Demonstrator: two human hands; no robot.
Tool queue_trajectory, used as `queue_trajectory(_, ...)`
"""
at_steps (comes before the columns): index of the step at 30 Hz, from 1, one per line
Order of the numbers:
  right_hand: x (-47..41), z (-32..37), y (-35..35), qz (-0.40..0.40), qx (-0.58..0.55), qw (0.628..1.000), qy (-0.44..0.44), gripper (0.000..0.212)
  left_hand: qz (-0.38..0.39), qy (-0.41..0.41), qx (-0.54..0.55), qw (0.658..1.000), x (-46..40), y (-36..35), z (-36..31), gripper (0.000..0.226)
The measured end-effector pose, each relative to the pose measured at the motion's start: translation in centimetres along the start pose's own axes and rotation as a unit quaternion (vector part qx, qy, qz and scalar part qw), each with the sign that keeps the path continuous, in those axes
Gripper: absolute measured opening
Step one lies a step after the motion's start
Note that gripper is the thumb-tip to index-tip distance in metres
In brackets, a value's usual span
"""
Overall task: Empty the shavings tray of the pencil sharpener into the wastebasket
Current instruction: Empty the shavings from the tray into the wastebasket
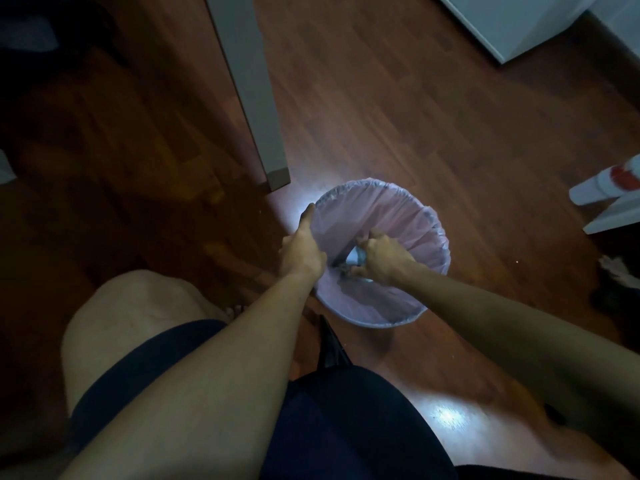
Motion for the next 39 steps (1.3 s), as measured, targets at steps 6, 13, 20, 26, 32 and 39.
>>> queue_trajectory(6, 0.2, -0.6, 1.4, -0.009, -0.007, 1.000, -0.019, 0.063, 0.009, 0.010, 0.014, 1.000, -0.5, -0.2, 0.3, 0.079)
queue_trajectory(13, 2.0, -0.6, 5.4, 0.010, -0.011, 0.999, -0.029, 0.059, 0.046, 0.024, -0.050, 0.997, 0.0, 1.7, -0.7, 0.086)
queue_trajectory(20, 6.3, 1.7, 12.7, -0.003, -0.028, 0.999, -0.025, 0.056, 0.081, -0.050, -0.114, 0.989, 3.9, 6.8, -5.4, 0.061)
queue_trajectory(26, 11.0, 6.5, 23.9, -0.069, -0.028, 0.997, -0.012, 0.055, 0.015, -0.131, -0.101, 0.986, 9.6, 16.4, -12.6, 0.047)
queue_trajectory(32, 17.0, 13.6, 36.1, -0.179, -0.090, 0.979, 0.026, 0.062, -0.093, -0.198, -0.116, 0.969, 16.6, 28.7, -17.6, 0.058)
queue_trajectory(39, 23.0, 25.2, 47.3, -0.283, -0.177, 0.931, 0.146, 0.053, -0.240, -0.272, -0.056, 0.930, 24.7, 44.1, -18.1, 0.044)
Point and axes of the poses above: each hand's wrist, its own x-axis away from the middle knuckle, its own y-axis out of the back of the hand, z = x × y, the point moved 7 cm from there along -x, towards the middle knuckle, and after that the axes turned 5 degrees about -z, right-handed, at the moved point
